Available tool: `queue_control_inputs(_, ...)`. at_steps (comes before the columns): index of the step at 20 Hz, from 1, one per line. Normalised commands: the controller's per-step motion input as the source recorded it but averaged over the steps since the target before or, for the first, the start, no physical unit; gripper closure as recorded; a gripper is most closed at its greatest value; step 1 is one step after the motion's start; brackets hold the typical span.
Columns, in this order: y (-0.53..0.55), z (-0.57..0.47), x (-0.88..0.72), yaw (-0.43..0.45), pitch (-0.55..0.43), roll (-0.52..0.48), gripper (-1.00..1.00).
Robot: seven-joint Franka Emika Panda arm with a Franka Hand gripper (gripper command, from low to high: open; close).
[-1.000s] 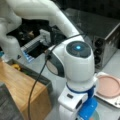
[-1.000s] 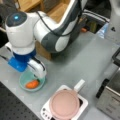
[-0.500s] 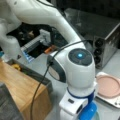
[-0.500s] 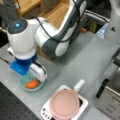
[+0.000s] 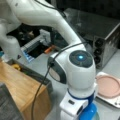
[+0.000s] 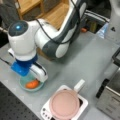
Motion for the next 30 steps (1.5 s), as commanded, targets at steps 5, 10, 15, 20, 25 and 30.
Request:
queue_control_inputs(5, 0.11, -0.08, 0.16, 0.106, 0.083, -0.271, -1.00)
queue_control_inputs(10, 0.14, -0.07, 0.19, 0.085, 0.054, -0.227, -1.00)
queue_control_inputs(15, 0.13, -0.04, 0.18, 0.046, 0.033, -0.199, -1.00)
queue_control_inputs(20, 0.08, -0.07, 0.20, 0.057, 0.035, -0.143, -1.00)
queue_control_inputs(25, 0.04, -0.11, 0.24, 0.076, 0.036, -0.083, -1.00)
queue_control_inputs(30, 0.02, -0.11, 0.25, 0.060, 0.061, -0.081, -1.00)
